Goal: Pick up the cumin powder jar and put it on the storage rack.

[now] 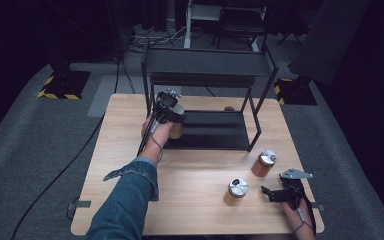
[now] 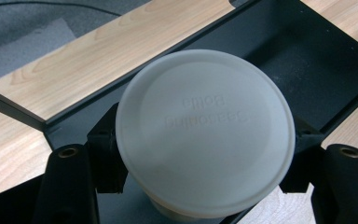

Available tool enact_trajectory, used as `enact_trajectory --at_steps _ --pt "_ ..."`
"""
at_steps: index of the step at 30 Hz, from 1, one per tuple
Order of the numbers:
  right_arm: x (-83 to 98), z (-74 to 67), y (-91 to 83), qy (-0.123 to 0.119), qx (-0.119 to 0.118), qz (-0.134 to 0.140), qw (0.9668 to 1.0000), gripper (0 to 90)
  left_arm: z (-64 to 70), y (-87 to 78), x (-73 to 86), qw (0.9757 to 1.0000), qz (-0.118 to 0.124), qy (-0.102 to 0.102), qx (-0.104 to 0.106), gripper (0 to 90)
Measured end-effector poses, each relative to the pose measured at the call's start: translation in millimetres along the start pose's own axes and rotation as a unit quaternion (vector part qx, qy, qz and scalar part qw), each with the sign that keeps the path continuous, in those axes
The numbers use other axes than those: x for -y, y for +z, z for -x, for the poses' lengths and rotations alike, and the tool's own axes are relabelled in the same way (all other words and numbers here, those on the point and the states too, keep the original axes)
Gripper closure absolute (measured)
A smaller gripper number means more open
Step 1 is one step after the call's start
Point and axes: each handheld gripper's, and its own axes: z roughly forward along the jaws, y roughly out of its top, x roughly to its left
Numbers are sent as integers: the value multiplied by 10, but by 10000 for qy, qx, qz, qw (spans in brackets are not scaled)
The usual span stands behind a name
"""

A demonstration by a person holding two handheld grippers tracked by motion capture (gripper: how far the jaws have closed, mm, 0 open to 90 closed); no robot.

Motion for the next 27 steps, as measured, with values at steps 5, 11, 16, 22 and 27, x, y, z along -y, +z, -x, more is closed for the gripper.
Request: enact_trajectory --at_steps 5,11,16,22,27 --pt "0 0 0 0 1 0 10000 13 25 21 -17 10000 -58 -30 -52 334" --pt "-1 -1 0 5 -1 -1 10000 13 17 60 -41 9998 -154 -139 13 334" --pt "0 -1 0 3 0 0 10000 13 39 88 -46 9998 -142 -103 42 334" --pt "0 -1 0 1 1 0 10000 13 48 100 -34 9998 -142 -141 29 334" --pt "0 -1 0 3 0 0 10000 13 64 130 -20 9997 -170 -157 -10 334"
